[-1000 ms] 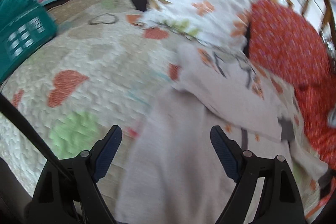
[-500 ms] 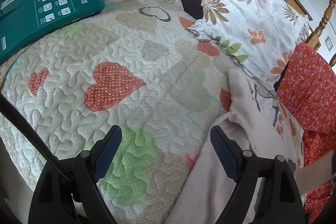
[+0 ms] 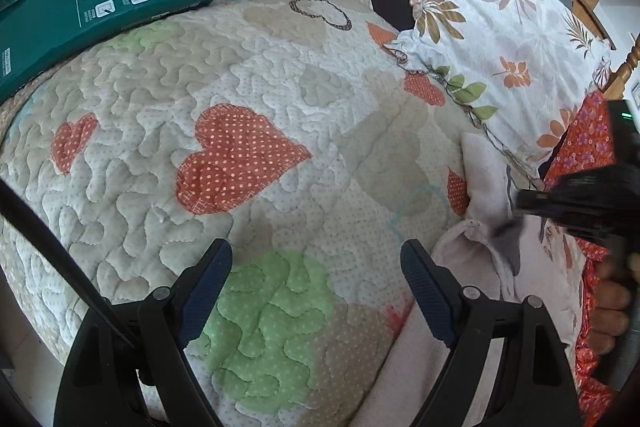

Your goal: Fold small clothes

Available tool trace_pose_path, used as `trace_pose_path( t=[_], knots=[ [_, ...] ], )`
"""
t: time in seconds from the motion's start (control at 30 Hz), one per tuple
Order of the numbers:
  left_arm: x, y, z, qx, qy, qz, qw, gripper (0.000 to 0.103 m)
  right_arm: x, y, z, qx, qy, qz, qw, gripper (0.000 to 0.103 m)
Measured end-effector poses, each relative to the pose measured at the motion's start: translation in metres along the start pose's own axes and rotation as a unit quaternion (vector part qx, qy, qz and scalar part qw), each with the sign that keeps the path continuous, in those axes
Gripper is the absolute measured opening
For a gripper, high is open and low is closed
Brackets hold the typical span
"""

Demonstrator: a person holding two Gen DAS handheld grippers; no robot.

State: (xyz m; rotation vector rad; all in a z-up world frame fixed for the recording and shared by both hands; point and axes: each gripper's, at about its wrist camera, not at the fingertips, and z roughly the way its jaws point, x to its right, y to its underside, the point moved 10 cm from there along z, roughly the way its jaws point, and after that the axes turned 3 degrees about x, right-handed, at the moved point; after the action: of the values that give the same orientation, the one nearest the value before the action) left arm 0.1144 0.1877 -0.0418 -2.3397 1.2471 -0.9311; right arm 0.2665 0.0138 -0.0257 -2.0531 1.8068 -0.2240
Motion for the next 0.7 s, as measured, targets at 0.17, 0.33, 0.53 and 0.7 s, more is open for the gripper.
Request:
trace_pose_path(
  t=[0.17,0.33,0.53,0.7],
  knots=[
    [0.0,0.001,0.004,-0.003,-0.002,0.003,1.0,0.085,-0.003,-0.005,0.017,0.007,-0.023,0.013,1.0,0.019],
    [0.001,0.002,0.005,-0.001,-0.007,0.013,0.9999,0.085,0.024,-0.005,-0.031,0.061,-0.031,0.022,0.997,0.025],
    [0.013,0.007,0.004,0.001,-0.008,0.046,0.9989,0.085,0.108,0.047,-0.085,0.074,-0.002,0.064,0.995,0.04],
    [0.027,0.017,0.002,-0.011,0.009,0.064,0.9979,0.085,0.225,0.133,-0.119,0.075,0.065,0.145,0.985,0.04]
  ],
)
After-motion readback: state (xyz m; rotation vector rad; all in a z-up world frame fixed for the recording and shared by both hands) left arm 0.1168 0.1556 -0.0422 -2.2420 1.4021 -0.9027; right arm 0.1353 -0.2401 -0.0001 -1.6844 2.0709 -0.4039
